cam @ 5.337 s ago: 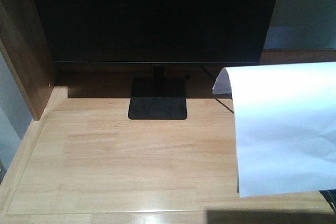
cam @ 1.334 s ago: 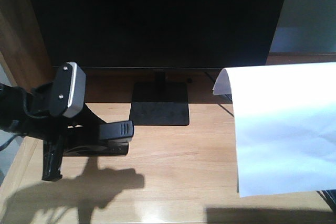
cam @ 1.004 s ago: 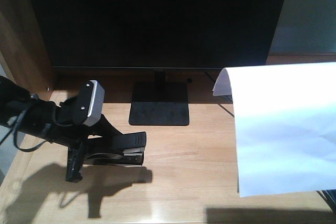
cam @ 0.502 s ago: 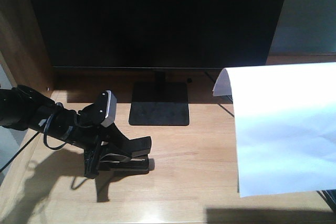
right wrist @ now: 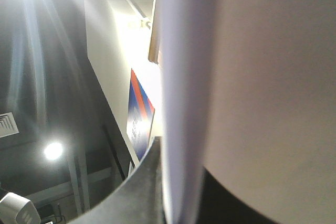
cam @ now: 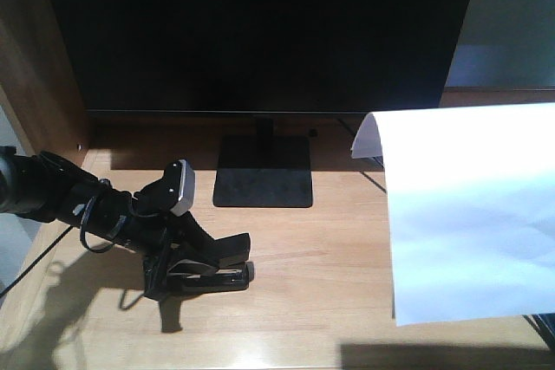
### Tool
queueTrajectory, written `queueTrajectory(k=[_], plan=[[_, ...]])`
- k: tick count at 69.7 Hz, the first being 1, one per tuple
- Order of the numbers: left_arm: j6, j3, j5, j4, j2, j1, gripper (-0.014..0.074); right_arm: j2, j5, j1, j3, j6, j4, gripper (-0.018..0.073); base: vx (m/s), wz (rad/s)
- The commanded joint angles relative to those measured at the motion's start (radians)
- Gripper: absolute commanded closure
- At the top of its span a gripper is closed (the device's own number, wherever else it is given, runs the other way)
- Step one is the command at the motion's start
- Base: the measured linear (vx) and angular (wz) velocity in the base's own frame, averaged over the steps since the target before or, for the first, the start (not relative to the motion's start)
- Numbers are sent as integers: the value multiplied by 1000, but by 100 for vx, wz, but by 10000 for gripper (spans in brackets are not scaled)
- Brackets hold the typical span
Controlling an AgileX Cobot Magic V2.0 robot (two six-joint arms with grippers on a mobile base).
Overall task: Grab stapler and paper to desk for stapling
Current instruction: 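Set the black stapler down on the desk with the left gripper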
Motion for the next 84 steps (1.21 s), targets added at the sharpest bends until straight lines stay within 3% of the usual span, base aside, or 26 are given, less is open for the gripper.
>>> queueTrajectory(k=[1,14,22,38,48,55,69,84], plan=[[20,-24,61,-63,-46,-3,589,8,-39,-8,-25,-1,9,565,0,0],[20,-24,61,-63,-46,-3,536,8,-39,-8,-25,-1,9,565,0,0],[20,-24,61,-64,-46,-3,454,8,-39,-8,-25,-1,9,565,0,0],[17,-24,60,-63,-46,-3,177,8,-39,-8,-25,-1,9,565,0,0],[-39,-24,59,-74,-46,-3,-41,8,-39,-8,-25,-1,9,565,0,0],[-49,-24,59,-75,-46,-3,-133,8,-39,-8,-25,-1,9,565,0,0],[-51,-24,65,-73,-48,-3,-116,8,-39,-8,-25,-1,9,565,0,0],[-68,-24,64,-72,-96,-3,-28,8,-39,-8,-25,-1,9,565,0,0]])
